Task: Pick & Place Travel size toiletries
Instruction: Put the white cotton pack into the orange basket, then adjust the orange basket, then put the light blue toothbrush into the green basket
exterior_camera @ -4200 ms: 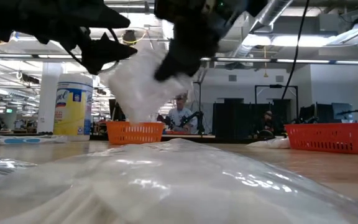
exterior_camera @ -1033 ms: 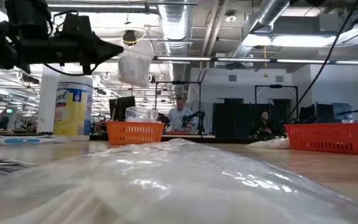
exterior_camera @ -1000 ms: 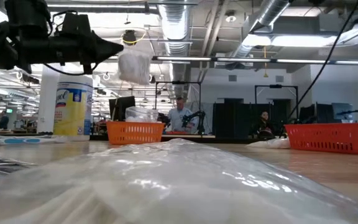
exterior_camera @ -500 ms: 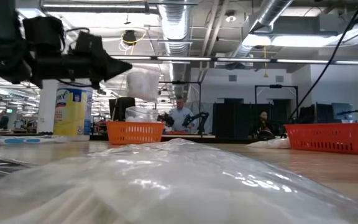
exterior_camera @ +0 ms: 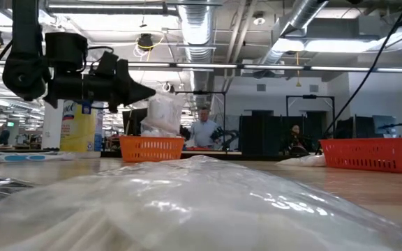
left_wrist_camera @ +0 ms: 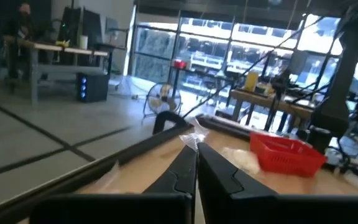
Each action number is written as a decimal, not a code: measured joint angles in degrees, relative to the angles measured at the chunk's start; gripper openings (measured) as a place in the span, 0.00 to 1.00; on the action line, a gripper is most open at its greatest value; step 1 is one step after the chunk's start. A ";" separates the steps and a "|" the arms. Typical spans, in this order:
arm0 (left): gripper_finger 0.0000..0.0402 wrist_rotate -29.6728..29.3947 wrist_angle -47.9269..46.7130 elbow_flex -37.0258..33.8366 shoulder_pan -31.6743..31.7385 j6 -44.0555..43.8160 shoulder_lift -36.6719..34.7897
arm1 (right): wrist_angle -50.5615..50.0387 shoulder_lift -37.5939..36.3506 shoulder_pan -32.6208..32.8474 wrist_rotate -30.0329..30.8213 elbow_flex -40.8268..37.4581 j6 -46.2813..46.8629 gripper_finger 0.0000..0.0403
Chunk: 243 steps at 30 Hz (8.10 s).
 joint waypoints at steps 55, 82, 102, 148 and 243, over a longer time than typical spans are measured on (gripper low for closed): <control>0.06 -11.16 -32.28 -2.59 1.73 -3.76 -15.37 | -4.13 0.04 -2.72 0.39 0.00 1.21 0.66; 0.00 -21.87 -78.87 10.48 -3.90 -8.84 -22.88 | -6.62 0.04 -3.54 0.43 0.00 1.55 0.66; 0.00 -21.77 -62.13 10.46 -3.62 -4.31 -11.68 | -6.67 0.04 -3.91 0.44 0.00 1.55 0.66; 0.00 -9.39 -58.93 10.34 -20.57 4.51 -30.52 | -25.76 -9.18 -6.54 -4.21 0.11 7.13 0.66; 0.02 -10.29 -127.80 17.45 -10.85 -28.35 -35.15 | -30.36 -14.52 -0.77 3.76 0.00 -2.89 0.66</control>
